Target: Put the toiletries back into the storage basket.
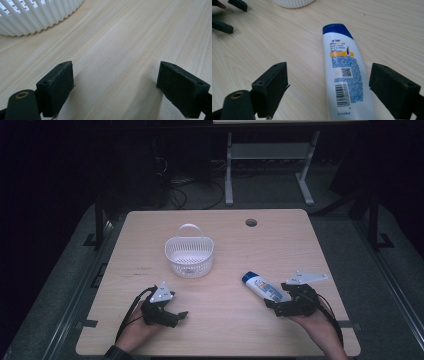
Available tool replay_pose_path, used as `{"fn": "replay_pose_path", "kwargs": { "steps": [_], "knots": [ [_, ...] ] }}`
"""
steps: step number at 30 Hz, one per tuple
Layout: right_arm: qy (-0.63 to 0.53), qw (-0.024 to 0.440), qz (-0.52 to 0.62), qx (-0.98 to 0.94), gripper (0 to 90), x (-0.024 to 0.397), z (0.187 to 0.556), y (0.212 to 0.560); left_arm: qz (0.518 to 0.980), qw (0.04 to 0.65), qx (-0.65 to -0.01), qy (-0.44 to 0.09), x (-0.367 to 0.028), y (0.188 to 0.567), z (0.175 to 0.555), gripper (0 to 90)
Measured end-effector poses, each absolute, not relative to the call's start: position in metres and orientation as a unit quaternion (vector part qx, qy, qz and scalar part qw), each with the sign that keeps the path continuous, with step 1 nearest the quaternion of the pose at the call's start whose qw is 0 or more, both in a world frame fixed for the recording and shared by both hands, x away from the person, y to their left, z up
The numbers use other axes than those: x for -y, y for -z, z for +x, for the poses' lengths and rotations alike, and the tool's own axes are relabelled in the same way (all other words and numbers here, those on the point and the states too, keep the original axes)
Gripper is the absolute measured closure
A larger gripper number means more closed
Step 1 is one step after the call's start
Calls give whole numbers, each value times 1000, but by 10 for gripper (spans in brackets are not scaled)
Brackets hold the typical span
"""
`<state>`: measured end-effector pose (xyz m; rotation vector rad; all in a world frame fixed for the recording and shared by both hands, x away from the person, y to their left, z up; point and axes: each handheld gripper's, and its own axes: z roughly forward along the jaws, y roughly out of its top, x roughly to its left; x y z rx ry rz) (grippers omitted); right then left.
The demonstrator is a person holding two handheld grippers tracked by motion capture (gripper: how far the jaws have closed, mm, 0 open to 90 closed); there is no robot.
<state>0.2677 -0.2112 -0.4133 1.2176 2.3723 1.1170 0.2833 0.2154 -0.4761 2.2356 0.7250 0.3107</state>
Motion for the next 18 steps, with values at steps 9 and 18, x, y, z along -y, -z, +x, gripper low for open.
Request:
{"fn": "replay_pose_path", "kwargs": {
  "steps": [9,18],
  "knots": [
    [-385,128,419,-812,143,209,279,410,874,376,-283,-121,-215,476,283,129],
    [-386,126,414,-814,141,200,298,407,873,378,-283,-120,-216,476,282,129]
  ]
}}
